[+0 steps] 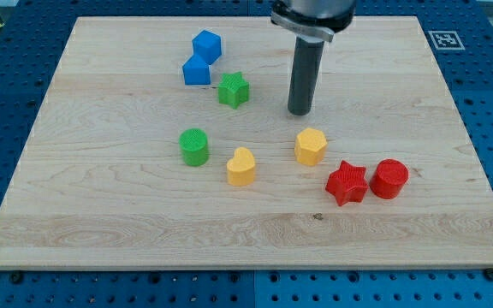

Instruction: Slide the green star below the blue triangle

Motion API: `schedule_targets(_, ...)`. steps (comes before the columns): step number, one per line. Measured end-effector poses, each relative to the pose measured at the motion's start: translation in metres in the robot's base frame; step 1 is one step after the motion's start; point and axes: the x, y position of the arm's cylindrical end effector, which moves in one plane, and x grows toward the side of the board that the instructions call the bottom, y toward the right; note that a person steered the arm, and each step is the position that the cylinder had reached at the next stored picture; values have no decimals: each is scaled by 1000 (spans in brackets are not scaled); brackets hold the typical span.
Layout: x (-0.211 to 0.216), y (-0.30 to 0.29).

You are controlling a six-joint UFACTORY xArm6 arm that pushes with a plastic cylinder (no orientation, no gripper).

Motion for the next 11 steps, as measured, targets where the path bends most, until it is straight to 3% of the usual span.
schedule_targets(2, -28, -19)
schedule_targets(5, -36, -114)
schedule_targets(7, -32, -88)
schedule_targets(8, -2, -66)
schedule_targets(11, 71, -78)
